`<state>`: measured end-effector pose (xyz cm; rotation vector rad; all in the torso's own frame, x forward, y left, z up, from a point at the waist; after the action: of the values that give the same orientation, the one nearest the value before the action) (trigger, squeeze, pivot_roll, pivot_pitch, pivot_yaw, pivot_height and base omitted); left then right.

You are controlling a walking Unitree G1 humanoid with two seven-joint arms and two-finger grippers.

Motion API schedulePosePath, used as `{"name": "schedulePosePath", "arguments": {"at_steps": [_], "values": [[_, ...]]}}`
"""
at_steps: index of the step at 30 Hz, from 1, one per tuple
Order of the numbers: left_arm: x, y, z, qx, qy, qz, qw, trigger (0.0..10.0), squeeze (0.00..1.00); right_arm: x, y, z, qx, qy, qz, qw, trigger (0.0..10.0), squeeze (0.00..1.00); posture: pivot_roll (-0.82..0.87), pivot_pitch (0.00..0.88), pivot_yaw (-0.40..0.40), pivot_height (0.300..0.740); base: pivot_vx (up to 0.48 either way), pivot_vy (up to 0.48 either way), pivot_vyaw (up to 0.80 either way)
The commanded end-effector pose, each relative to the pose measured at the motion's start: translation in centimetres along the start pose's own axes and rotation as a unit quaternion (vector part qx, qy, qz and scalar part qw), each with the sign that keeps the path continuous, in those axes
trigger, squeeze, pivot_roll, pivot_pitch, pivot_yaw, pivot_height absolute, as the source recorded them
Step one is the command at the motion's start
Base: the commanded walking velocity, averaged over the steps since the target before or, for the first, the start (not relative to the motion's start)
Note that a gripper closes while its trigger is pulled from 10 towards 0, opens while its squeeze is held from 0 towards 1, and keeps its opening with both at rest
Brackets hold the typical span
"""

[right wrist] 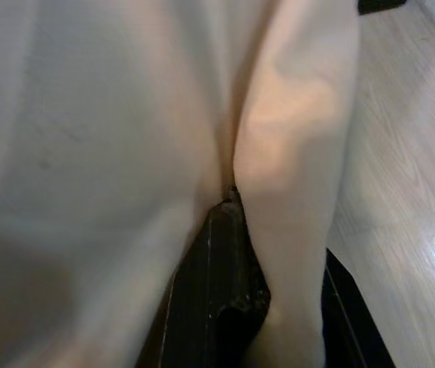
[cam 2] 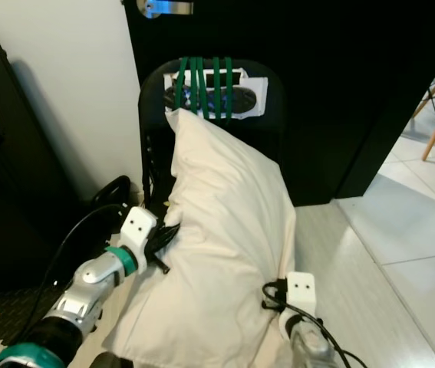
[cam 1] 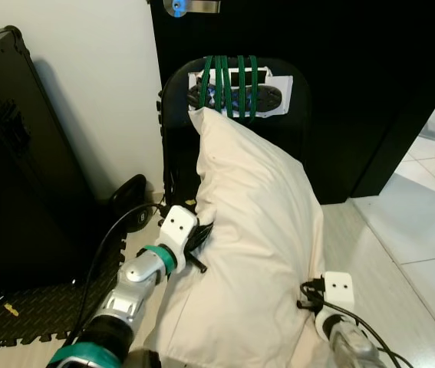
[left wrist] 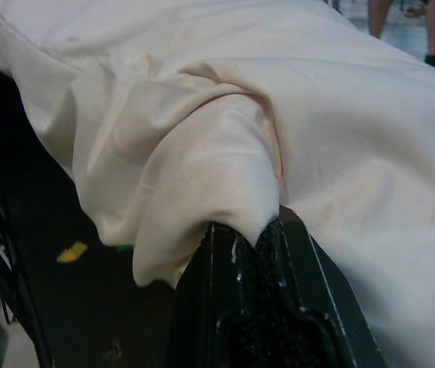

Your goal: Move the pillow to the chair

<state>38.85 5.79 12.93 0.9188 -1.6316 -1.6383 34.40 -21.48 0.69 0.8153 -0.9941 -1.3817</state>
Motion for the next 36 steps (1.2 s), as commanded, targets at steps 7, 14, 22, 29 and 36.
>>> {"name": "schedulePosePath", "arguments": {"at_steps": [7,14,22,29,36], "values": [[0.0,2.4,-1.5,0.043,0.043,0.042,0.997,10.0,0.0,-4.9,3.9,-1.6,0.013,0.057,-0.01,0.998,10.0,0.0,-0.01,0.128,0.109,0.596,0.0,0.0,0.0],[-0.2,4.6,-3.1,0.059,0.051,0.066,0.995,10.0,0.0,-7.1,7.7,-2.3,0.041,0.076,-0.03,0.996,10.0,0.0,0.0,0.165,0.115,0.596,0.0,0.0,0.0],[1.0,6.4,-4.5,0.073,0.037,0.094,0.992,10.0,0.0,-7.1,9.5,-2.6,0.043,0.054,-0.079,0.994,10.0,0.0,0.0,0.179,0.143,0.596,0.0,0.0,0.0],[2.6,4.7,-4.2,0.051,-0.006,0.117,0.992,10.0,1.0,-6.8,8.5,-2.5,0.046,0.053,-0.062,0.996,10.0,1.0,-0.01,0.171,0.144,0.596,0.0,0.0,0.0],[2.2,4.0,-3.7,0.049,-0.014,0.127,0.991,10.0,1.0,-6.3,8.1,-2.4,0.051,0.045,-0.062,0.996,10.0,1.0,-0.01,0.157,0.137,0.596,0.0,0.0,0.0]]}}
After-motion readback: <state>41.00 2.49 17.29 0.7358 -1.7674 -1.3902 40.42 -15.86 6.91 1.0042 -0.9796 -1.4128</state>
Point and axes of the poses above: a point about 5 cm out from each wrist's last joint towards the gripper, its own z axis pointing back from the gripper into the wrist, its own y axis along the axis of the wrist's last joint, x = y × z, the point moved 4 cm from there along -z, pointing out of the wrist towards the gripper, and after that the axes turned 6 degrees about z, right-handed, at the moved point
